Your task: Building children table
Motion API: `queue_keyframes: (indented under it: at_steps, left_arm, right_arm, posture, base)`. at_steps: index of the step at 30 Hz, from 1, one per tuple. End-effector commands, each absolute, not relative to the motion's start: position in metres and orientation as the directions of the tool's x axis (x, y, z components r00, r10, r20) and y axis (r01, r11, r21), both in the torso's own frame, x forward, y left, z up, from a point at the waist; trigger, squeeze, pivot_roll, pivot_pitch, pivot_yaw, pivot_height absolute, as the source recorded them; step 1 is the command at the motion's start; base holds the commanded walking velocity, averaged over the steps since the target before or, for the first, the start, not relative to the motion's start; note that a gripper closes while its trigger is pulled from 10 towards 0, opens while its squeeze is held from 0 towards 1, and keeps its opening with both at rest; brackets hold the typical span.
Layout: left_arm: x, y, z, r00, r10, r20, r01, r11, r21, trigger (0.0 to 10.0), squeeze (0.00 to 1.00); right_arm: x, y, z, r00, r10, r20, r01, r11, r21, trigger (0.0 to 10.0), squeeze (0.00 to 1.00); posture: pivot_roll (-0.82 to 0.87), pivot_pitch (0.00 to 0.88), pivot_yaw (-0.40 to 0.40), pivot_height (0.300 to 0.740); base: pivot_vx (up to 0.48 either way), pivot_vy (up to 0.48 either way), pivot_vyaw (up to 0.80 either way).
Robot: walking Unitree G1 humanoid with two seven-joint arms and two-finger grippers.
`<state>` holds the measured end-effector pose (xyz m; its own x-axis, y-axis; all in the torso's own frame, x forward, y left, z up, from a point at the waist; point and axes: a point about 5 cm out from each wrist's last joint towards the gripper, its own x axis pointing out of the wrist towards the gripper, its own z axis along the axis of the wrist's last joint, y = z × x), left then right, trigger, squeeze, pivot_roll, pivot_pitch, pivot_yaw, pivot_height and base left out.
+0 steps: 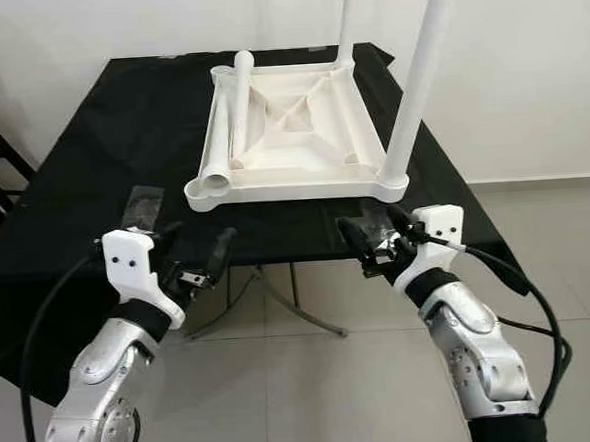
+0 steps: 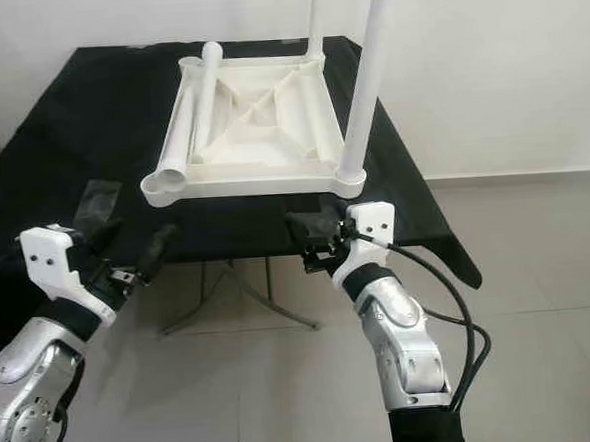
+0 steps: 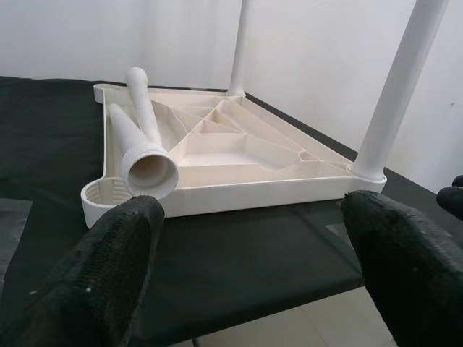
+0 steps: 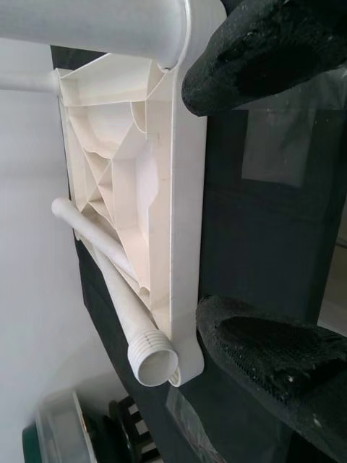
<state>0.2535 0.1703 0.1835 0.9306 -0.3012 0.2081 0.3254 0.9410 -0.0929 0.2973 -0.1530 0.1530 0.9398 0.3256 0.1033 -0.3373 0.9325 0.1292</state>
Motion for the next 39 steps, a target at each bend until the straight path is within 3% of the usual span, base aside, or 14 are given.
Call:
queue_keyframes:
  at_steps: [1,11,12,13,14,34,39]
  left_arm:
    - [0.2545,0.1722,0.1815,0.935,-0.296,0.194,0.319,0.942,-0.101,10.0,1.0]
    - [0.2549,0.1733,0.1805,0.936,-0.301,0.184,0.323,0.941,-0.1,10.0,1.0]
    - [0.2549,0.1727,0.1803,0.934,-0.307,0.181,0.327,0.94,-0.098,10.0,0.08]
    - [0.2549,0.1727,0.1803,0.934,-0.307,0.181,0.327,0.94,-0.098,10.0,0.08]
    - [0.2548,0.1721,0.1802,0.933,-0.312,0.18,0.332,0.938,-0.096,10.0,0.0]
    - [0.2543,0.1681,0.1785,0.928,-0.333,0.166,0.35,0.932,-0.089,10.0,0.0]
    - [0.2541,0.1674,0.1779,0.927,-0.335,0.166,0.354,0.93,-0.097,10.0,0.0]
  right_arm:
    - [0.2973,-0.15,0.1526,0.935,0.34,0.1,-0.352,0.925,0.141,10.0,0.0]
    - [0.2973,-0.1487,0.1525,0.934,0.342,0.102,-0.354,0.923,0.149,10.0,0.0]
    - [0.2973,-0.1487,0.1524,0.934,0.342,0.102,-0.354,0.923,0.15,10.0,0.0]
    - [0.2973,-0.1487,0.1524,0.934,0.342,0.102,-0.354,0.923,0.15,10.0,0.0]
    - [0.2973,-0.1487,0.1524,0.934,0.342,0.102,-0.355,0.923,0.151,10.0,0.0]
    - [0.2969,-0.1503,0.1513,0.933,0.347,0.095,-0.358,0.921,0.153,10.0,0.0]
    - [0.2965,-0.1502,0.1508,0.933,0.349,0.093,-0.36,0.92,0.154,10.0,0.0]
  posture:
    - [-0.01,0.107,-0.029,0.74]
    - [0.0,0.109,-0.025,0.74]
    - [0.0,0.109,-0.025,0.74]
    - [0.0,0.109,-0.025,0.74]
    - [0.0,0.109,-0.025,0.74]
    - [-0.01,0.107,-0.033,0.74]
    - [-0.01,0.106,-0.035,0.74]
  base:
    - [0.0,0.0,0.0]
    - [0.0,0.0,0.0]
    - [0.0,0.0,0.0]
    - [0.0,0.0,0.0]
    - [0.0,0.0,0.0]
    - [0.0,0.0,0.0]
    - [0.0,0.48,0.0]
